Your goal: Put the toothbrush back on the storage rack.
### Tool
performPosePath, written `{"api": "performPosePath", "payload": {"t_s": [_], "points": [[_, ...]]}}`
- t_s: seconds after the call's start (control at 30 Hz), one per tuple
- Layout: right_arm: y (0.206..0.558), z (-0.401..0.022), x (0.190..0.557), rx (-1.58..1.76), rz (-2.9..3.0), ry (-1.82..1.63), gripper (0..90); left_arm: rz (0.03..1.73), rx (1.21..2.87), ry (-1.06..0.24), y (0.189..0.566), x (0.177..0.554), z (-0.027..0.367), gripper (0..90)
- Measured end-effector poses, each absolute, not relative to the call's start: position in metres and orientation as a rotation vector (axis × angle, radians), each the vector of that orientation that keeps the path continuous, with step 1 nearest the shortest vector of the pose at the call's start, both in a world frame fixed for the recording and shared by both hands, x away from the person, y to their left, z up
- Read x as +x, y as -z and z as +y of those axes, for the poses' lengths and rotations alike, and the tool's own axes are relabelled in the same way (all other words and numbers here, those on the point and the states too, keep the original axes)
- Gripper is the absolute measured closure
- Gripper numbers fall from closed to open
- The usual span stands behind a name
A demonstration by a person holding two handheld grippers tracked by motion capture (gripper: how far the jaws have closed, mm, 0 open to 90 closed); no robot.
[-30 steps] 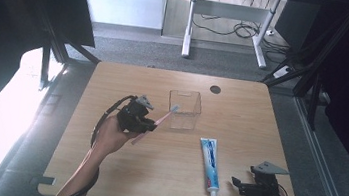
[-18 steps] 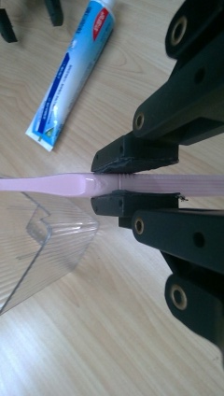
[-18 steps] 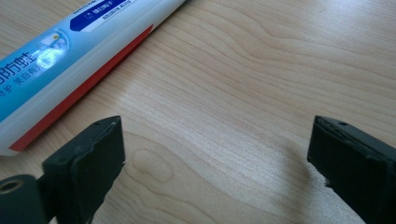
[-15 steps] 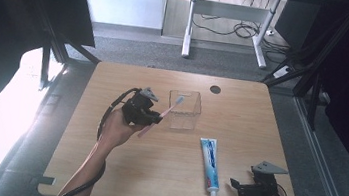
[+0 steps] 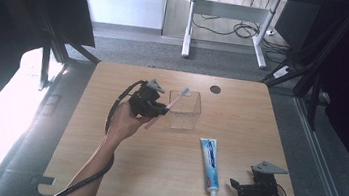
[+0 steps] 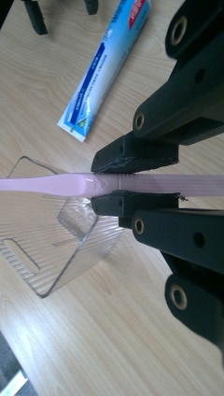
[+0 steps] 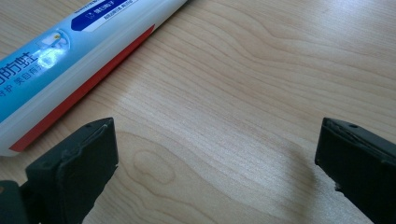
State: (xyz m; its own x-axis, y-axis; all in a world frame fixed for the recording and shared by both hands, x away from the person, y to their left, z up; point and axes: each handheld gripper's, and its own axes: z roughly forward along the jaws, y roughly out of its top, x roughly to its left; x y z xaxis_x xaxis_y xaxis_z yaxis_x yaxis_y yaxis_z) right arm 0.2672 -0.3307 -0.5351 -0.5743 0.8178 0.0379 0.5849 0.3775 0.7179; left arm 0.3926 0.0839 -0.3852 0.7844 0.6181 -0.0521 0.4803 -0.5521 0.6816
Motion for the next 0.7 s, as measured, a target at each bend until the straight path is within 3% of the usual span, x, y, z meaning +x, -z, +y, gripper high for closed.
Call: {"api": "performPosePath", "payload": {"t_s": [0.7], "points": [[0.535, -0.331, 0.267, 1.228, 2.314, -1.009, 0.0, 0.794, 2.214, -0.306, 0.375, 0.418, 0.054, 78.9]]}}
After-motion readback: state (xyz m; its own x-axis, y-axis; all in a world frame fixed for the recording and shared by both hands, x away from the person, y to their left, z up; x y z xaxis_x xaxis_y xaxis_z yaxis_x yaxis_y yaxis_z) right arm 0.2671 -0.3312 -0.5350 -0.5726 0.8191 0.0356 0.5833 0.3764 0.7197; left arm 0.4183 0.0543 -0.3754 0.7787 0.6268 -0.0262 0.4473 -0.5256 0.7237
